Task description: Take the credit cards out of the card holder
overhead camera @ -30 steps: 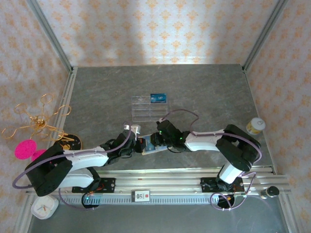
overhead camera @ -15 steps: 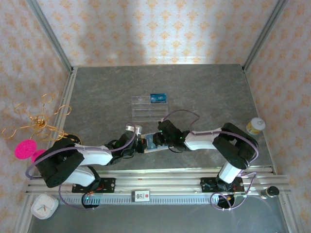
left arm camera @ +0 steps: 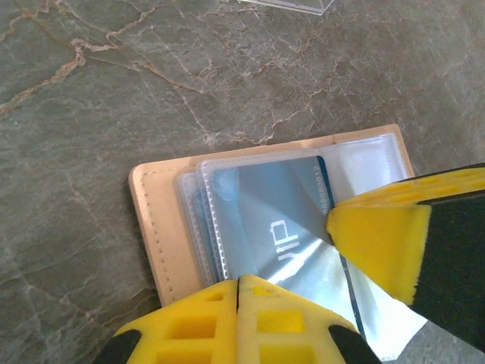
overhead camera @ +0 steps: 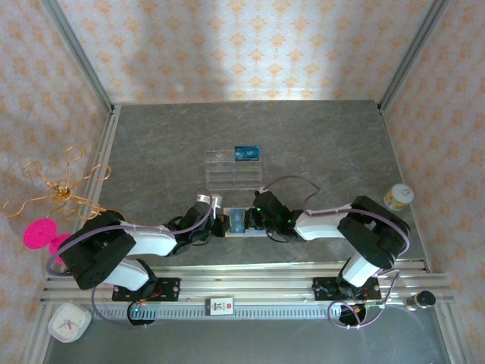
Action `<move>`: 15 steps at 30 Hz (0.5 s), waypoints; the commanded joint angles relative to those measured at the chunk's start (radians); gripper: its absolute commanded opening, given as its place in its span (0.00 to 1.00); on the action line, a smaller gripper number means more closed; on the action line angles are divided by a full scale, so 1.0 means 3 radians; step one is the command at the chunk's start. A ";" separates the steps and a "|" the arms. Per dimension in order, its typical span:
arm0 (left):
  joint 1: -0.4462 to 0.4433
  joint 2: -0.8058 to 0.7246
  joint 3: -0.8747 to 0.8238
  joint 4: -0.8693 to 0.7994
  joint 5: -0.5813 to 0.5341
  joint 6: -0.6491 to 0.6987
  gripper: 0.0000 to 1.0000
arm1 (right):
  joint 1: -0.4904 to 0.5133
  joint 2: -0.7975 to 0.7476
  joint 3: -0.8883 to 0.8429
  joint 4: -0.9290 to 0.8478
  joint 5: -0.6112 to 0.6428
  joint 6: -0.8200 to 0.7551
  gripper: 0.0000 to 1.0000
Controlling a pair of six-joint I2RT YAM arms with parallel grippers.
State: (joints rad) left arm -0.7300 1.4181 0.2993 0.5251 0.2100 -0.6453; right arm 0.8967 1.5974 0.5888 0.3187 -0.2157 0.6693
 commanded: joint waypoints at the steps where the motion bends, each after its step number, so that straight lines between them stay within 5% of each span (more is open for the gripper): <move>1: 0.0070 0.0054 -0.0075 -0.0430 -0.0070 0.0144 0.00 | -0.0014 -0.0144 -0.0133 -0.0088 0.0359 0.0133 0.00; 7: 0.0066 -0.0091 -0.0032 -0.0513 0.0028 0.0175 0.00 | -0.0013 -0.0135 -0.0090 -0.0070 0.0213 0.0025 0.00; 11: -0.0048 -0.0390 0.0068 -0.0587 0.0042 0.0177 0.00 | -0.0013 -0.0249 -0.0122 0.0079 0.0113 -0.0060 0.13; 15: -0.0192 -0.0456 0.0149 -0.0581 -0.0039 0.0289 0.13 | -0.0013 -0.0345 -0.0060 0.0022 0.0044 -0.0125 0.20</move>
State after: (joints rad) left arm -0.7662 1.2930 0.3107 0.3874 0.2237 -0.5991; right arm 0.8955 1.5272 0.5579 0.3168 -0.1905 0.6601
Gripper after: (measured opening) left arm 0.112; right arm 0.193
